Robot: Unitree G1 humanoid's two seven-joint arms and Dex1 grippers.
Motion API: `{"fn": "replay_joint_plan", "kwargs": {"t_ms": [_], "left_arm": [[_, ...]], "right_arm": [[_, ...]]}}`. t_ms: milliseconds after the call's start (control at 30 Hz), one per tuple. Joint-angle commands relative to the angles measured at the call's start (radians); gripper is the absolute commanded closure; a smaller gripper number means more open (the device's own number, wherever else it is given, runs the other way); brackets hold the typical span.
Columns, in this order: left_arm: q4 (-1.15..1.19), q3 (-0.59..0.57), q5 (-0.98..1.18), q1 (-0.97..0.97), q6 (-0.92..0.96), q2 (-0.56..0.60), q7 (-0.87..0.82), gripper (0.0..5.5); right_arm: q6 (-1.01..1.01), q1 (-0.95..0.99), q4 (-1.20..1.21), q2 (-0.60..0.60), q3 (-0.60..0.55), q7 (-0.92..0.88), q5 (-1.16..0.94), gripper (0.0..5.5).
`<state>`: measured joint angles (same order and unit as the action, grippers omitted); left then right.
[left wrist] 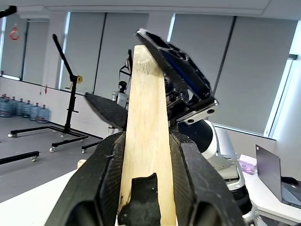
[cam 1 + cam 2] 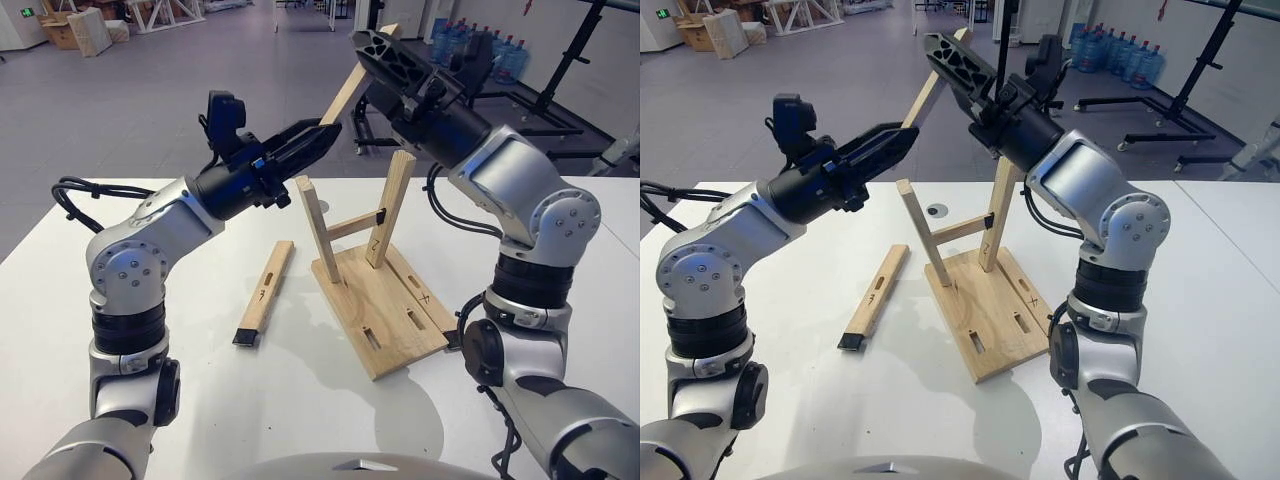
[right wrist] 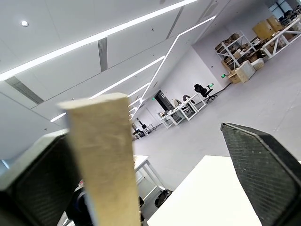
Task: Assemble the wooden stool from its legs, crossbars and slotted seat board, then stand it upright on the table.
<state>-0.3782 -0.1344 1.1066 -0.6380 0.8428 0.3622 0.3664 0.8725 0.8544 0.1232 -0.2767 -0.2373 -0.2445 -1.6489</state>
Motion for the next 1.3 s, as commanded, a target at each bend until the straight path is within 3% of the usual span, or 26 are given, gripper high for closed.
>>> {"fn": "replay_joint_plan", "kwargs": {"t_ms": [33, 267, 500, 1300], "left_arm": [[-0.015, 0.103, -0.206, 0.007, -0.07, 0.046, 0.015, 4.23], [-0.011, 0.21, -0.514, 0.019, -0.258, 0.059, 0.042, 4.23], [-0.022, 0.219, -0.596, 0.06, -0.298, 0.041, 0.065, 4.23], [-0.006, 0.218, -0.673, 0.042, -0.316, 0.009, 0.101, 4.23]], "right_arm": [[-0.007, 0.025, 0.013, 0.02, 0.035, -0.023, 0.002, 0.65], [-0.047, 0.015, 0.026, 0.026, 0.037, -0.077, 0.02, 0.65], [-0.095, -0.001, 0.007, 0.054, 0.029, -0.108, 0.024, 0.65], [-0.102, -0.017, -0.006, 0.093, 0.032, -0.152, 0.002, 4.95]]}}
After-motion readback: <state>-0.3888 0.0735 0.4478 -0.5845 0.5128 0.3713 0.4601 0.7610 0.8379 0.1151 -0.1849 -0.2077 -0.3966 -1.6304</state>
